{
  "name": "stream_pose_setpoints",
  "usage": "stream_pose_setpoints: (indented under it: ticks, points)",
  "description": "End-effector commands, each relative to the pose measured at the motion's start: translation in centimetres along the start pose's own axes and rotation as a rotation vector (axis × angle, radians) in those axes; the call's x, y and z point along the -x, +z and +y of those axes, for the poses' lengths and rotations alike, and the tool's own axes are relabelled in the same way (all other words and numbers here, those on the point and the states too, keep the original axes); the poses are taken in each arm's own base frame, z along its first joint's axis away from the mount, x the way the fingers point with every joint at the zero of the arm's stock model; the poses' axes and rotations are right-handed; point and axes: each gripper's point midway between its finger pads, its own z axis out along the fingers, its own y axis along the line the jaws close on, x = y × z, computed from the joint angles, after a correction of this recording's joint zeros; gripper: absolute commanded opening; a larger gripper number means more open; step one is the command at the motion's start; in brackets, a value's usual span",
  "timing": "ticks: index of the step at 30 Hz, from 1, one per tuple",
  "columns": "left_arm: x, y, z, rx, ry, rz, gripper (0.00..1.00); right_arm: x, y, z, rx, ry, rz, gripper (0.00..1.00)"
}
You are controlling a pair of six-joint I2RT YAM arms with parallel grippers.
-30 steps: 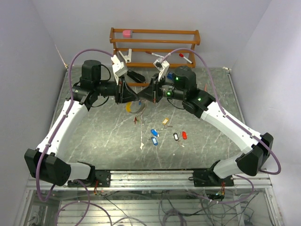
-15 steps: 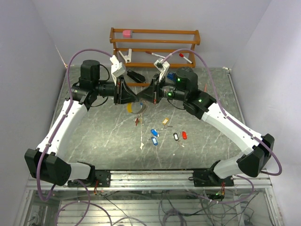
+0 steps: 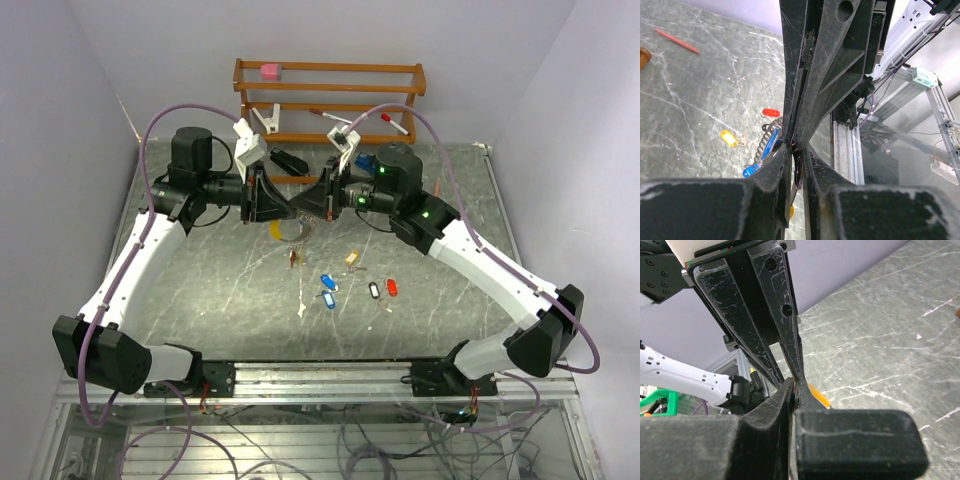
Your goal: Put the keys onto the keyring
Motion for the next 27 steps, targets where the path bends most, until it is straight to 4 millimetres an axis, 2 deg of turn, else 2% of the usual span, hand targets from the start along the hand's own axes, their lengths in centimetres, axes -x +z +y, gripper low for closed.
stream_pose_setpoints:
  ticks: [1,7,10,17,20,23,27]
  points:
    - [0.9,0.3,-2.0,-0.098,0.053,-0.014,0.18,1.9,0.0,1.5,0.049,-0.039,-0.076,0.00]
    - [0.9,0.2,-1.7,-0.069,0.048,-0.013,0.15,1.9,-0.3,1.3,0.034,-0.038,-0.080,0.00]
    - [1.1,0.3,-1.5,-0.057,0.027,-0.022,0.07,1.8,-0.4,1.3,0.031,-0.038,-0.081,0.00]
    - [1.7,0.3,-1.7,-0.064,0.007,-0.032,0.07,1.8,-0.5,1.1,0.016,-0.036,-0.081,0.00]
    - [1.4,0.1,-1.4,-0.033,0.058,-0.005,0.07,1.8,-0.7,0.9,0.001,-0.040,-0.084,0.06]
    - [1.0,-0.2,-1.3,-0.015,0.087,0.023,0.07,2.0,-0.9,0.8,-0.018,-0.038,-0.093,0.18]
    - [0.2,-0.4,-1.4,-0.007,0.099,0.047,0.07,2.3,-1.4,0.6,-0.042,-0.039,-0.110,0.27]
